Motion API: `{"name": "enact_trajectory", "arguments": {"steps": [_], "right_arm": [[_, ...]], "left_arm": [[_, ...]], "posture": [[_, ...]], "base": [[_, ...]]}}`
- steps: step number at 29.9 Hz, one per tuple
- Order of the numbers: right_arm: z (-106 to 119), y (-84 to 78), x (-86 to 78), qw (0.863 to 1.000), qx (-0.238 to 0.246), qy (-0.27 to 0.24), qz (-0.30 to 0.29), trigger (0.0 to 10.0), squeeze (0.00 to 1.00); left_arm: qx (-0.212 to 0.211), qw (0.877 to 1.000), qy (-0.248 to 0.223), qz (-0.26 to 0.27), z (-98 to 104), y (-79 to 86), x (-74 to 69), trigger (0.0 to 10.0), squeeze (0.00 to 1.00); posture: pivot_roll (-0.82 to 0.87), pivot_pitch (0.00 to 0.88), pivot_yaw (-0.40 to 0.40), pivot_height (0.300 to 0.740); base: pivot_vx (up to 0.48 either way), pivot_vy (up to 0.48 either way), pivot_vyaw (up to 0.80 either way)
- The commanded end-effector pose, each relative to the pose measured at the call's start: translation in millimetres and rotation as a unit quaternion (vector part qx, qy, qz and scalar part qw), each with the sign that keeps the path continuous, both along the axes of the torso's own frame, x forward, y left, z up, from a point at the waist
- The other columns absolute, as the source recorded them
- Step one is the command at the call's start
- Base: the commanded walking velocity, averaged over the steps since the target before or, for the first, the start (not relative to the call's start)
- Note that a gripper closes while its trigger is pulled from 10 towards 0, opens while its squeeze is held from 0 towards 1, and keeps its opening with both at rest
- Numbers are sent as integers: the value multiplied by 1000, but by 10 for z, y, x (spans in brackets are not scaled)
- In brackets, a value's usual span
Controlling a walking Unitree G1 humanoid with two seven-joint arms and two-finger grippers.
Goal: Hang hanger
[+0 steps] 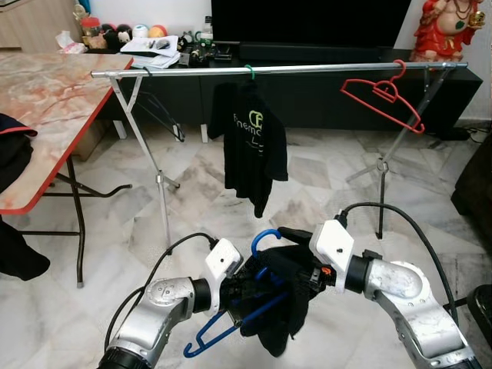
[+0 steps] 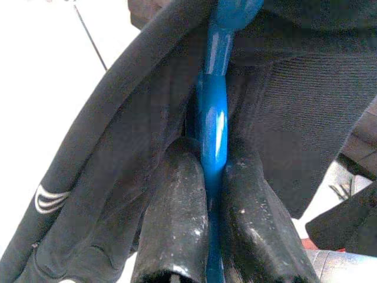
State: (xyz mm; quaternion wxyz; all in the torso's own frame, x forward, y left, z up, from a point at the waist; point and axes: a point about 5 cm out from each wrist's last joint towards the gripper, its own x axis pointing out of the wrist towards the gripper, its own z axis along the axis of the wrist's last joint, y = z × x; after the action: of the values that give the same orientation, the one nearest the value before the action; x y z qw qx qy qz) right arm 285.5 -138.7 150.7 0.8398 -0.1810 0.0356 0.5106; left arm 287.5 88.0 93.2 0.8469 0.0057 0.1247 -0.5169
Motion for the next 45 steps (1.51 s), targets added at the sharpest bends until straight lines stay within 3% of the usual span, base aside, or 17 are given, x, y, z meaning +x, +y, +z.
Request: {"name": "enact_trajectory", "arguments": {"steps": [1, 8, 10, 17, 21, 25, 26, 28, 29, 32, 34, 38, 44, 45], "right_arm": [[-91, 38, -130, 998, -15, 32, 52, 10000, 1000], [-192, -75, -181, 994, -51, 57, 82, 10000, 1000], [-206, -185, -127, 993, -79, 55, 69, 10000, 1000], [-166, -317, -40, 995, -82, 48, 40, 10000, 1000], [-167, -305, -53, 994, -78, 52, 54, 10000, 1000], [-101, -138, -172, 989, -40, 65, 126, 10000, 1000], [-98, -91, -258, 983, -37, 73, 164, 10000, 776], [-101, -83, -280, 981, -37, 76, 173, 10000, 776], [-150, -80, -357, 975, -50, 89, 198, 10000, 0], [-263, -154, -427, 968, -94, 107, 208, 10000, 0], [-319, -218, -388, 969, -125, 104, 185, 10000, 0], [-422, -407, -163, 970, -219, 47, 89, 10000, 0], [-235, -395, 155, 979, -192, -37, -58, 10000, 0], [-235, -395, 155, 979, -192, -37, -58, 10000, 0]], "left_arm": [[-6, 1000, -16, 14, 70, 40, 38, 10000, 0], [-4, 1000, -14, 6, 55, 51, 17, 10000, 0], [12, 1000, -19, 6, 48, 72, 23, 10000, 0], [21, 999, -28, 23, 33, 88, 52, 10000, 0], [18, 999, -27, 23, 27, 75, 48, 10000, 0], [15, 999, -26, 21, 27, 57, 41, 10000, 0], [14, 999, -28, 23, 31, 63, 45, 10000, 0], [14, 999, -29, 24, 33, 64, 47, 10000, 0], [14, 999, -30, 25, 32, 72, 48, 10000, 0], [14, 999, -30, 30, 25, 84, 50, 10000, 0], [14, 999, -30, 32, 21, 87, 52, 10000, 0], [17, 999, -32, 37, 11, 83, 58, 10000, 0], [23, 998, -38, 53, 3, 98, 80, 10000, 0], [23, 998, -38, 53, 3, 98, 80, 10000, 0]], "posture": [[-14, 108, 11, 740], [-10, 97, 8, 740], [-9, 93, 6, 740], [-7, 82, -13, 740], [-7, 77, -19, 740], [-4, 78, -29, 740], [-4, 79, -29, 740], [-4, 83, -32, 740], [-4, 83, -33, 740], [-7, 86, -36, 740], [-10, 89, -36, 740], [-16, 94, -36, 740], [-20, 101, -37, 740], [-20, 101, -37, 740]], "base": [[0, 0, 0], [0, 0, 0], [0, 0, 0], [0, 0, 0], [0, 0, 0], [0, 0, 0], [0, 0, 0], [0, 0, 0], [0, 0, 0], [0, 0, 0], [0, 0, 0], [0, 0, 0], [0, 0, 0], [0, 0, 0]]}}
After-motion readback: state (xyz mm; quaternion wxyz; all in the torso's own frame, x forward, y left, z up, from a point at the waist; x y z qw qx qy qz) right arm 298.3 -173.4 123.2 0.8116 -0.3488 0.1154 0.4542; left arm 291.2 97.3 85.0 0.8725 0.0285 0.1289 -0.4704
